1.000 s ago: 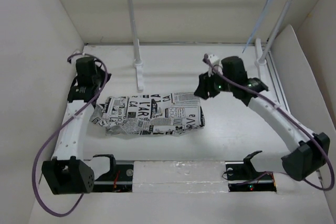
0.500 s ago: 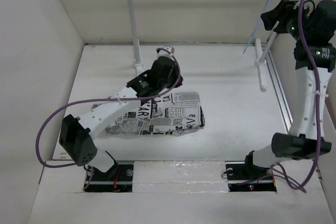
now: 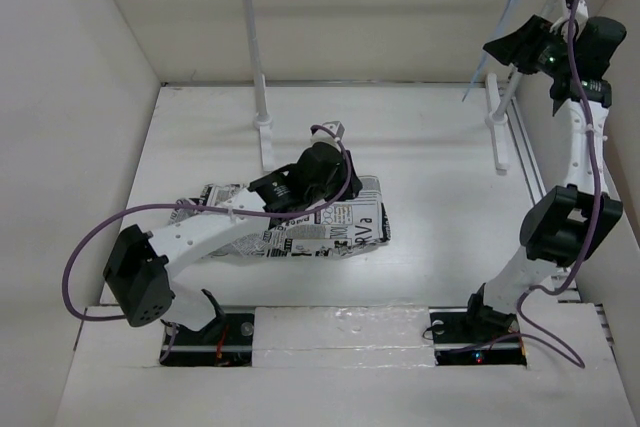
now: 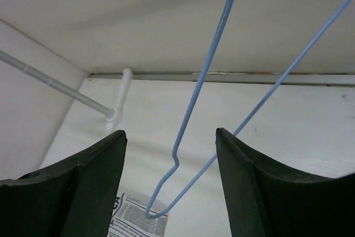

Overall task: Place the trousers on the hanger
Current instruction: Pick up the hanger from the clothesline.

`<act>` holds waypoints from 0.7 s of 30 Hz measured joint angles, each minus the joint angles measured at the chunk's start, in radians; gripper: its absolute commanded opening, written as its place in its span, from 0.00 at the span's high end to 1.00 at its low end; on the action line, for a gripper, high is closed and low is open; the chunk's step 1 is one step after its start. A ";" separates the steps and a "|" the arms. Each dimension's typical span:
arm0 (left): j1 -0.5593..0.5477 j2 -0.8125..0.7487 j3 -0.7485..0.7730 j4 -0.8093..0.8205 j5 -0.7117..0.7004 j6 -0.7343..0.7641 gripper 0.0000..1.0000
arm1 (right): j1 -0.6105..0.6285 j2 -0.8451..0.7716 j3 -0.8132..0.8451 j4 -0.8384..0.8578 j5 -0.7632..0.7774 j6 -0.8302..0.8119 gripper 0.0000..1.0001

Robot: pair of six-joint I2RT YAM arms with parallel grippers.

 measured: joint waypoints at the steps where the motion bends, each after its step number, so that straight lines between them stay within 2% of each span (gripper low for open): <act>1: 0.000 0.000 -0.002 0.000 0.000 -0.002 0.72 | 0.004 -0.006 -0.032 0.050 -0.018 0.025 0.30; 6: 0.000 0.000 -0.003 0.000 -0.001 -0.009 0.71 | 0.017 -0.005 -0.141 0.193 -0.066 0.107 0.35; 8: 0.000 0.000 -0.003 0.000 -0.002 -0.010 0.72 | 0.024 -0.001 -0.164 0.233 -0.073 0.124 0.44; 9: 0.000 0.000 -0.003 0.000 -0.003 -0.010 0.72 | 0.025 0.001 -0.171 0.267 -0.078 0.141 0.61; 10: 0.000 0.000 -0.003 -0.002 -0.004 -0.010 0.72 | 0.029 0.002 -0.179 0.267 -0.079 0.142 0.62; 11: 0.000 0.000 -0.003 -0.002 -0.004 -0.010 0.72 | 0.032 0.002 -0.184 0.287 -0.079 0.152 0.75; 13: 0.000 0.000 -0.003 -0.003 -0.004 -0.012 0.72 | 0.034 0.002 -0.193 0.322 -0.082 0.161 0.87; 14: 0.000 0.000 -0.003 -0.004 -0.003 -0.014 0.72 | 0.035 0.002 -0.195 0.330 -0.082 0.167 0.96; 15: 0.000 0.000 -0.003 -0.004 -0.004 -0.016 0.72 | 0.037 0.002 -0.196 0.335 -0.079 0.173 1.00; 19: 0.000 0.001 0.002 -0.011 -0.004 -0.020 0.69 | 0.036 -0.005 -0.198 0.361 -0.087 0.177 1.00; 21: 0.000 0.008 0.024 -0.024 -0.003 -0.020 0.61 | 0.036 -0.011 -0.198 0.367 -0.093 0.174 1.00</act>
